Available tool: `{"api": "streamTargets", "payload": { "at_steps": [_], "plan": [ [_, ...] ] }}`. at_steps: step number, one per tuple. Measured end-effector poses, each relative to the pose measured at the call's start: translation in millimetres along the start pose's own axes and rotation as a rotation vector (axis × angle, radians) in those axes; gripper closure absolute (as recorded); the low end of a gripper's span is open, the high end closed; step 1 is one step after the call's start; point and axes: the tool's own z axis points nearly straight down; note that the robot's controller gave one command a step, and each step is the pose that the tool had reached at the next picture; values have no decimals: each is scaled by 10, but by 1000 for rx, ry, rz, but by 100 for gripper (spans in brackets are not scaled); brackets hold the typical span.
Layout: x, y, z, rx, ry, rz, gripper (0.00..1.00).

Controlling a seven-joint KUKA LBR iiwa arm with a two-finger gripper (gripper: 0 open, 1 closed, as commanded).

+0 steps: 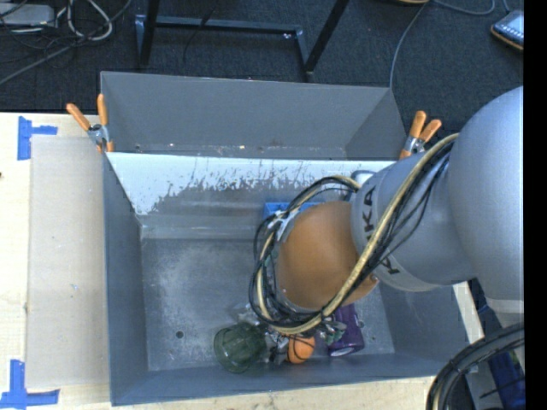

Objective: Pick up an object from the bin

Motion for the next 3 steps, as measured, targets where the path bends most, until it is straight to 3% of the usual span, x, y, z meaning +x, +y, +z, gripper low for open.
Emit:
{"api": "streamTargets", "payload": {
  "at_steps": [2,3],
  "plan": [
    [15,24,-158,-5,8,-1,100],
    [12,29,-672,-7,11,1,100]
  ]
}}
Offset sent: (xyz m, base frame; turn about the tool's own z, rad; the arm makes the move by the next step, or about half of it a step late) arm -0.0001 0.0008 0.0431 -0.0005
